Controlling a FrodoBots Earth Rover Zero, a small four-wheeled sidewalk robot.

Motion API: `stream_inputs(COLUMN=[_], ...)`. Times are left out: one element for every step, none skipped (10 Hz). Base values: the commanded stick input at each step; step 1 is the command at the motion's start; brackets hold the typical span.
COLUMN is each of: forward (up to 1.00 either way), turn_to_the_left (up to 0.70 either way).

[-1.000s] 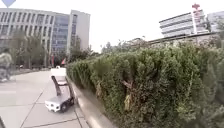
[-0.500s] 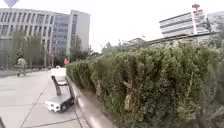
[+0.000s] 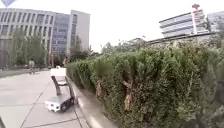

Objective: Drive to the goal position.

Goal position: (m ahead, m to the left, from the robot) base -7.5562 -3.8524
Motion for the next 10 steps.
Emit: stream_inputs(forward=[0.05,0.05,0.05,0.05,-0.01,-0.08,-0.35,-0.66,-0.68,-0.64], turn_to_the_left=[0.00,0.00,0.00,0.00,0.00,0.00,0.00,0.00,0.00,0.00])
